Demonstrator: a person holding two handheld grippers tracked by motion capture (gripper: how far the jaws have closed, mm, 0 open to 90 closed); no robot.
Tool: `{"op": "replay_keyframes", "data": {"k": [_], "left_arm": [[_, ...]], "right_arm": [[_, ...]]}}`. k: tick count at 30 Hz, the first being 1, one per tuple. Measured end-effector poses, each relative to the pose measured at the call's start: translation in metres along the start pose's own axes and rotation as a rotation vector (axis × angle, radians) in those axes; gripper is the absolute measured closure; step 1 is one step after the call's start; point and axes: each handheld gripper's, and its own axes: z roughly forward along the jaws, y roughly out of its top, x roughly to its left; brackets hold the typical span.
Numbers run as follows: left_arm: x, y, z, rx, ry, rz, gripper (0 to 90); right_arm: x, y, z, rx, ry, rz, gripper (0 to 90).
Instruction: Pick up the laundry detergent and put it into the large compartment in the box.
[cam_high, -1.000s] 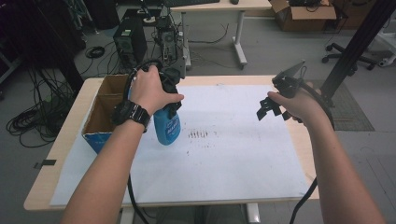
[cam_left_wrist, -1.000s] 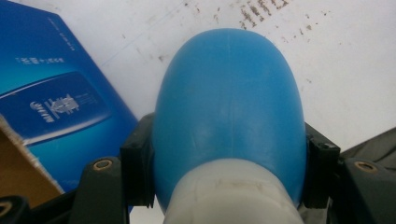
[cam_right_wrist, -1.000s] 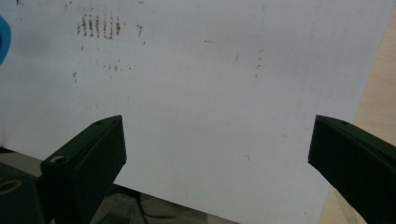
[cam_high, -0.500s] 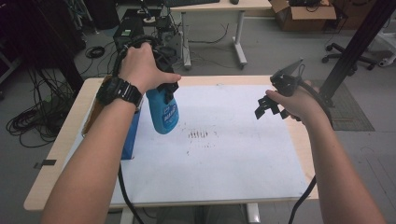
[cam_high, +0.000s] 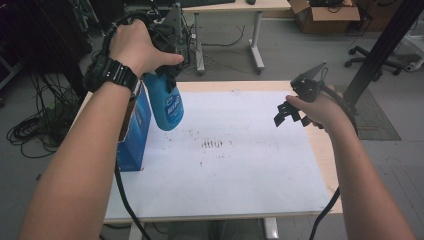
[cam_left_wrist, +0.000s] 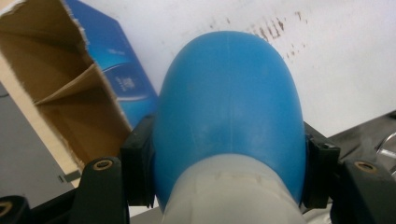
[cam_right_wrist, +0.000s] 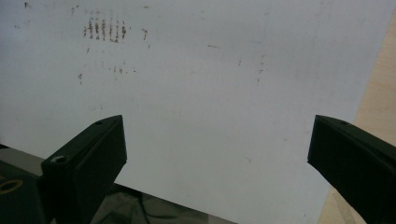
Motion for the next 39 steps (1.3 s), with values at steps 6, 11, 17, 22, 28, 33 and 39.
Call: {"op": "replay_keyframes", "data": {"k": [6,11,17,22,28,33,39], "left_arm": [[0.016,-0.004,-0.010,-0.012,0.005,-0.056,37.4],[0.037,-0.011,-0.017,-0.006,0.005,-0.133,37.5],[0.063,-0.022,-0.022,-0.020,0.003,-0.222,37.5],[0.078,-0.030,-0.022,-0.034,0.011,-0.259,37.5],[0.101,-0.041,-0.019,-0.024,0.028,-0.319,37.5],[0.115,-0.049,-0.016,-0.026,0.044,-0.365,37.5],[0.127,-0.056,-0.011,-0.028,0.043,-0.382,37.5]], "right_arm": [[-0.002,0.000,0.000,0.000,0.001,0.004,4.6],[-0.005,0.000,0.003,0.005,0.001,0.007,4.6],[-0.008,0.000,0.005,0.006,0.003,0.014,4.6],[-0.011,0.000,0.006,0.010,0.003,0.016,4.6],[-0.016,-0.002,0.007,0.015,0.001,0.026,4.8],[-0.019,-0.002,0.008,0.015,-0.001,0.030,4.8],[-0.019,-0.001,0.008,0.017,-0.002,0.031,4.8]]}}
